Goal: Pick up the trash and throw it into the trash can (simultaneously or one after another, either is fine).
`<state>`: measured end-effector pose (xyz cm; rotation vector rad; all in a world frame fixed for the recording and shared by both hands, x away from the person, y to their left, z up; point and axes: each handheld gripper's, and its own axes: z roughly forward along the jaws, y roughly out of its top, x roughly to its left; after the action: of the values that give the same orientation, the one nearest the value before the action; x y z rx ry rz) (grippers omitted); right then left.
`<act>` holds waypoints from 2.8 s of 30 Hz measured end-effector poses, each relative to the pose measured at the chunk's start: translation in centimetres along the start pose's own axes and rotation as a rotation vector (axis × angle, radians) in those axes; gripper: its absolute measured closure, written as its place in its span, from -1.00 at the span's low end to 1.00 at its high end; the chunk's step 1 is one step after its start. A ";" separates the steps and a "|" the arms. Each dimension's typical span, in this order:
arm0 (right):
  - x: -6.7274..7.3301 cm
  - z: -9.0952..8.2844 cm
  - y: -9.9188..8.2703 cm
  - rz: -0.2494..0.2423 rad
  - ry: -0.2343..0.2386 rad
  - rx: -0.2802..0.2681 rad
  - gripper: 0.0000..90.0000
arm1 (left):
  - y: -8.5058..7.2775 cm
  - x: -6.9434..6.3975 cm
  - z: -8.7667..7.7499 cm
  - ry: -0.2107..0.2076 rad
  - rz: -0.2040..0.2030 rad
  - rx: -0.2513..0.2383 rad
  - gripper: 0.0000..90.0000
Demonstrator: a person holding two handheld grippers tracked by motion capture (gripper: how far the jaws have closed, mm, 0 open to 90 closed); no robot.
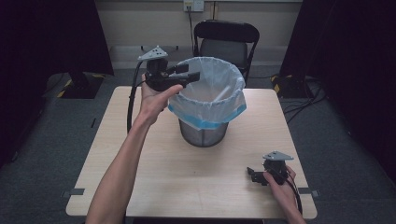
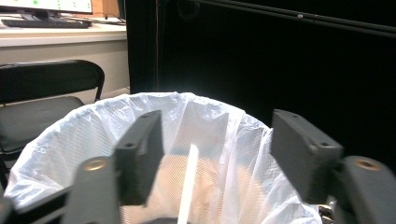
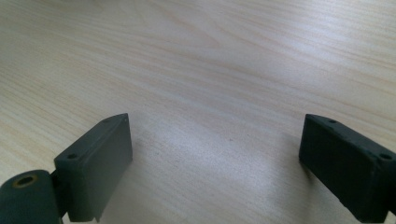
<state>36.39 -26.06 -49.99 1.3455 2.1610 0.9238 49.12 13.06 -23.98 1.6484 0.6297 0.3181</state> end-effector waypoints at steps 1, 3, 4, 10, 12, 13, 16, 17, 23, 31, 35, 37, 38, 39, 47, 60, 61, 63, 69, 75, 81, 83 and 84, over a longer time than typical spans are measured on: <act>0.0 0.0 0.0 -0.004 0.000 -0.001 -0.80 | 0.0 -0.1 -0.2 0.006 0.003 -0.003 -0.34; 0.0 0.0 0.0 -0.003 0.000 -0.001 -0.80 | 0.1 -0.1 -0.5 0.004 0.004 -0.004 -0.45; 0.0 0.0 0.0 -0.003 0.000 -0.001 -0.80 | 0.1 -0.1 -0.5 0.004 0.004 -0.004 -0.48; 0.0 0.0 0.0 -0.001 0.000 0.000 -0.80 | 0.0 -0.3 -1.7 0.026 0.012 0.000 -0.65; 0.0 0.0 0.0 -0.002 0.000 0.000 -0.80 | 0.0 -0.3 -2.0 0.018 0.008 -0.001 -0.65; 0.0 0.0 0.0 -0.001 0.000 0.001 -0.80 | -0.1 -0.3 -2.3 0.003 0.005 -0.009 -0.65; 0.0 0.0 0.0 -0.001 0.000 0.001 -0.80 | -0.1 -0.2 -3.5 0.012 0.008 -0.016 -0.64; 0.0 0.0 0.0 -0.001 0.000 0.001 -0.80 | -0.1 -0.2 -3.5 0.012 0.008 -0.016 -0.64; 0.0 0.0 0.0 -0.001 0.000 -0.001 -0.80 | -0.4 0.3 -5.5 0.020 0.000 -0.005 -0.62; 0.0 0.0 0.0 -0.002 0.000 0.000 -0.80 | -1.7 1.3 -7.8 0.049 -0.008 -0.003 -0.63; 0.0 0.0 0.0 -0.002 0.000 0.000 -0.80 | -2.6 1.6 -9.0 0.052 -0.015 -0.008 -0.65; 0.0 0.0 0.0 -0.002 0.000 0.000 -0.80 | -2.8 1.7 -9.3 0.058 -0.017 -0.004 -0.65; 0.0 0.0 0.0 -0.002 0.000 0.000 -0.80 | -3.2 1.9 -9.8 0.072 -0.017 0.004 -0.65; 0.0 0.0 0.0 -0.002 0.000 0.000 -0.80 | -3.2 1.9 -9.8 0.072 -0.017 0.004 -0.65; 0.0 0.0 0.0 -0.001 0.000 0.000 -0.80 | -4.9 2.3 -12.4 0.121 -0.002 0.032 -0.64; 0.0 0.0 0.0 -0.002 0.000 0.000 -0.80 | -7.6 2.6 -14.8 0.138 -0.020 0.037 -0.65; 0.0 0.0 0.0 -0.001 0.000 0.000 -0.80 | -7.8 2.4 -15.0 0.148 -0.008 0.042 -0.64; 0.0 0.0 0.0 -0.001 0.000 0.000 -0.80 | -8.2 2.2 -15.1 0.172 0.005 0.058 -0.63; 0.0 0.0 0.0 -0.001 0.000 0.000 -0.80 | -9.5 2.1 -15.3 0.172 -0.004 0.094 -0.63; 0.0 0.0 0.0 -0.002 0.000 0.000 -0.80 | -11.6 1.9 -15.3 0.186 -0.004 0.160 -0.63; 0.0 0.0 0.0 -0.001 0.000 0.000 -0.80 | -13.2 1.6 -15.7 0.211 0.004 0.196 -0.63; 0.0 0.0 0.0 -0.003 0.000 -0.001 -0.80 | -14.1 1.5 -16.0 0.234 0.004 0.217 -0.63; 0.0 0.0 0.0 -0.001 0.000 0.000 -0.80 | -14.5 1.5 -16.1 0.239 -0.005 0.214 -0.63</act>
<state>36.39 -26.06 -50.00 1.3443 2.1616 0.9228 38.39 28.16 -35.35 1.8283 0.8717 0.4615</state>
